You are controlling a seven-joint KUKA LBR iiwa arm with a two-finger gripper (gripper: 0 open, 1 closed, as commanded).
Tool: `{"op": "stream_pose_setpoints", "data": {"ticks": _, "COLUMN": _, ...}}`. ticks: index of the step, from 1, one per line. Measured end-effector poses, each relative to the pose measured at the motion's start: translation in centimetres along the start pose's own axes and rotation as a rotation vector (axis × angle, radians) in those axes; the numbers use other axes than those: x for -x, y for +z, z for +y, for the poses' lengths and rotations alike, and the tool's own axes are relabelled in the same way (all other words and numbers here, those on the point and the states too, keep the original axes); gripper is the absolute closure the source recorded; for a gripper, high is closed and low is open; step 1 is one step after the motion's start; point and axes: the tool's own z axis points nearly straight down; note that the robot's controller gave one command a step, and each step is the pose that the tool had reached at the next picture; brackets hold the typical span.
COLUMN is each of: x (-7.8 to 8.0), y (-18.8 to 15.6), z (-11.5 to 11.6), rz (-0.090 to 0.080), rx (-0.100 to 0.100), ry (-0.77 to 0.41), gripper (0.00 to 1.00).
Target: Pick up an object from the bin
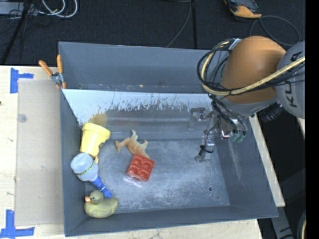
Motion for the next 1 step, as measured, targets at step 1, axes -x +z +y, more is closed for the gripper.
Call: {"op": "stream_pose_setpoints", "data": {"ticks": 1, "x": 0.08, "y": -0.44, "z": 0.0, "rz": -0.007, "rx": 0.0, "ry": 0.0, "gripper": 0.0}}
